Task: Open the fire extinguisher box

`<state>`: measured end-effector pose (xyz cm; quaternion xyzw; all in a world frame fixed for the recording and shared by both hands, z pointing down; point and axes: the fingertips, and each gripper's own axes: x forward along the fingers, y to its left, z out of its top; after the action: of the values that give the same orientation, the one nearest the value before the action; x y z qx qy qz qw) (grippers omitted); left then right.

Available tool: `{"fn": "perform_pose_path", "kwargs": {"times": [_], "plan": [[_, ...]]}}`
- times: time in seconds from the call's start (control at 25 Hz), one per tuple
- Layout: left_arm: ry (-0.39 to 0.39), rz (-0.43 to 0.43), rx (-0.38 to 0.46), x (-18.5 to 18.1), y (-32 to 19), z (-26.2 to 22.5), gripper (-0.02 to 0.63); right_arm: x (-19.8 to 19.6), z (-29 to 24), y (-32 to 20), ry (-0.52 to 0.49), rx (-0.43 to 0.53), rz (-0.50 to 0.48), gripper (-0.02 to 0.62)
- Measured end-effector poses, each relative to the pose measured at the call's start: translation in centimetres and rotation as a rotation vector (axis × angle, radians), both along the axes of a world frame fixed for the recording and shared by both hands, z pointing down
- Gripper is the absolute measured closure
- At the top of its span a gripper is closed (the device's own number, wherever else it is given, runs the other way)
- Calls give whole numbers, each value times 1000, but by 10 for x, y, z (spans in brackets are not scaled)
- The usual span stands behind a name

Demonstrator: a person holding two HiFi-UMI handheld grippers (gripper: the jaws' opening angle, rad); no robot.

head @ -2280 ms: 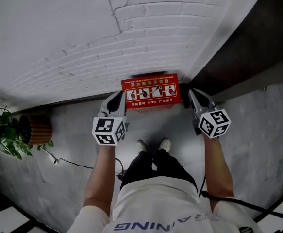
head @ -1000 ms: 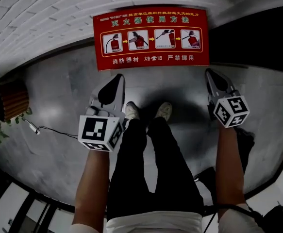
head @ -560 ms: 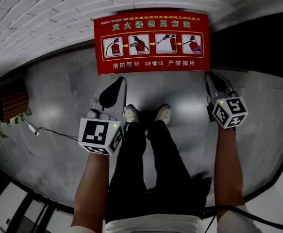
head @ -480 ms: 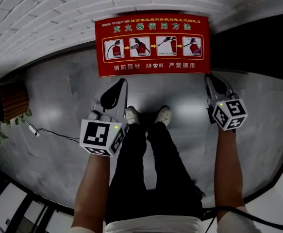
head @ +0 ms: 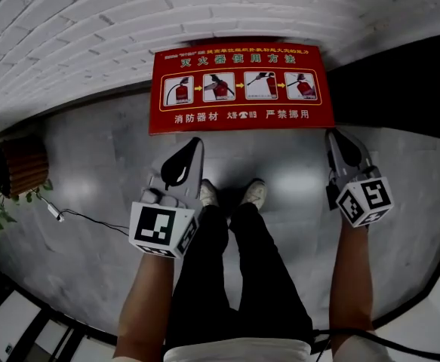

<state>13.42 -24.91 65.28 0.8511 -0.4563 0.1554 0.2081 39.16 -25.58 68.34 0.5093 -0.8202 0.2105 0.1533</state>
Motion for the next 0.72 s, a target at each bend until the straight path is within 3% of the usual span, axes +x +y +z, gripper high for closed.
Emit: {"fn": "perform_pose_path", "kwargs": {"times": [0.12,0.36,0.72], "plan": [[7,-17,18,-4,-5,-14,600,-1,-31,-10,-14,33,24,591],[-1,-70,83,-16,-69,-80,600,-6,-105,-87,-18,100,30,591],[-5,-79,114,-23,-111,-131,600,-16,-135,-156,-38,120,24,589]]}}
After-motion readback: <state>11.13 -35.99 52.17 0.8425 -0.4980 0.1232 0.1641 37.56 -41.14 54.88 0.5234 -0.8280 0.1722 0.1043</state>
